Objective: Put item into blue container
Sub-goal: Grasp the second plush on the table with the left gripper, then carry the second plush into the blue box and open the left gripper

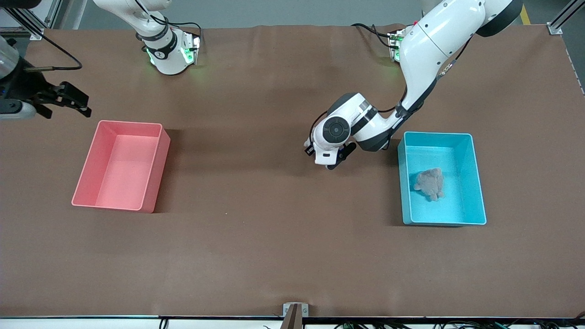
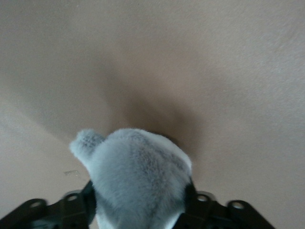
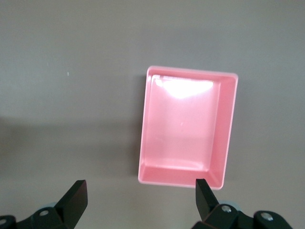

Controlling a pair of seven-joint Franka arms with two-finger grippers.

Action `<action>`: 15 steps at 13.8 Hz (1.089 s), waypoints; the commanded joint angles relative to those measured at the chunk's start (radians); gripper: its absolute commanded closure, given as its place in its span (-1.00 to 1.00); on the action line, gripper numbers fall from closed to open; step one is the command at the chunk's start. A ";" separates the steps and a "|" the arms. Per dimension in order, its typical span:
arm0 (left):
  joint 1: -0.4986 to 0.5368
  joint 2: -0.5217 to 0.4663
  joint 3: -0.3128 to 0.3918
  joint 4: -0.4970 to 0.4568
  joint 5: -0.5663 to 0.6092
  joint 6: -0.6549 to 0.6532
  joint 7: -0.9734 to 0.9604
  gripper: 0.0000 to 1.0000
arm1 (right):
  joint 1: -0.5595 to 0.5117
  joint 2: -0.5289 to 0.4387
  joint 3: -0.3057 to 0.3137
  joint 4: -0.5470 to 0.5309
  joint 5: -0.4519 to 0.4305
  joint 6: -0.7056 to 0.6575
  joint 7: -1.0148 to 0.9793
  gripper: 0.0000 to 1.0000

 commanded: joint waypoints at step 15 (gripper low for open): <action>0.286 -0.225 0.004 0.289 0.150 -0.437 0.638 1.00 | -0.016 0.106 0.023 0.190 -0.007 -0.005 0.007 -1.00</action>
